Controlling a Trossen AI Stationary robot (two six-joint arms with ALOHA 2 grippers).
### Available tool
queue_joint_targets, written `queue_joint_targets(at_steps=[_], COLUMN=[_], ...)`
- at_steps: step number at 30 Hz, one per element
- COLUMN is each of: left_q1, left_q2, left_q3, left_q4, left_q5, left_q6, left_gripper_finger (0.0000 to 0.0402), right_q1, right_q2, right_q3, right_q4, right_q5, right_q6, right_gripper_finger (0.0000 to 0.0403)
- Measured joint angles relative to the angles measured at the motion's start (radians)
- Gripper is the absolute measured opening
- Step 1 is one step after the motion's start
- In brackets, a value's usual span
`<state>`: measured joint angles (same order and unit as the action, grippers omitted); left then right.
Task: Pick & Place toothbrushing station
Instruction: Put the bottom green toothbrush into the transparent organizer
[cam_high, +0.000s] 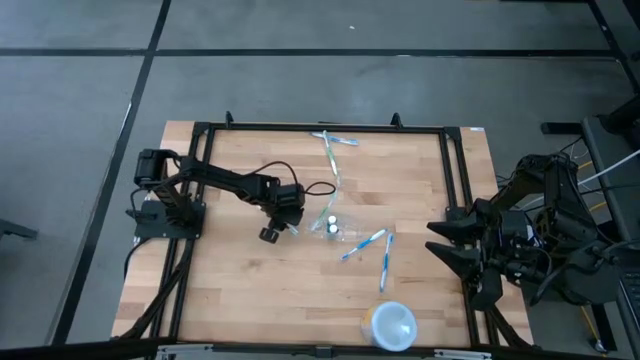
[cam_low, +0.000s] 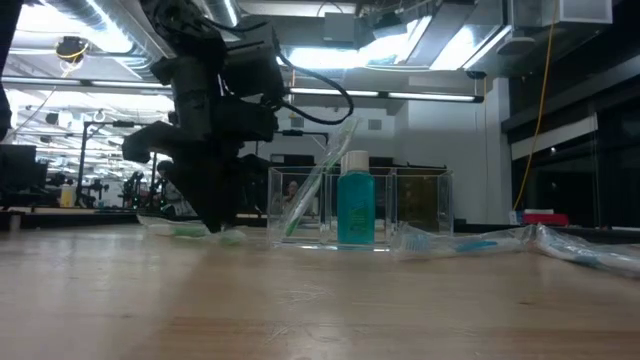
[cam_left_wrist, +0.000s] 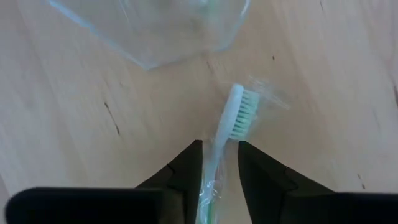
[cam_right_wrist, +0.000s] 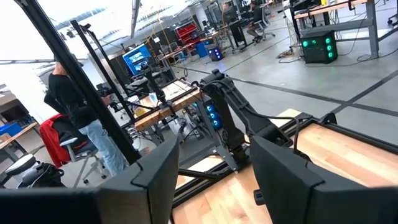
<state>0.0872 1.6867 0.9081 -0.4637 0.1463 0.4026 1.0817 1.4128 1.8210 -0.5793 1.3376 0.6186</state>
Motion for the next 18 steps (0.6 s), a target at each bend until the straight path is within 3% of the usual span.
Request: queue_joint_targets(at_steps=[9,18], left_q1=[0.002,0.002], left_q2=[0.000,-0.030], left_q3=[0.000,0.000], left_q4=[-0.003,-0.043], left_q5=[0.003,0.000], left_q6=[-0.029,-0.054], left_gripper_finger=[0.0007,0.0002], right_q1=[0.000,0.000], right_q2=[0.000,0.000], right_q3=[0.000,0.000], right_q4=[0.003,0.004], right_q5=[-0.010,-0.011], right_q6=[-0.001,-0.001], right_gripper_finger=[0.0201,0.0201])
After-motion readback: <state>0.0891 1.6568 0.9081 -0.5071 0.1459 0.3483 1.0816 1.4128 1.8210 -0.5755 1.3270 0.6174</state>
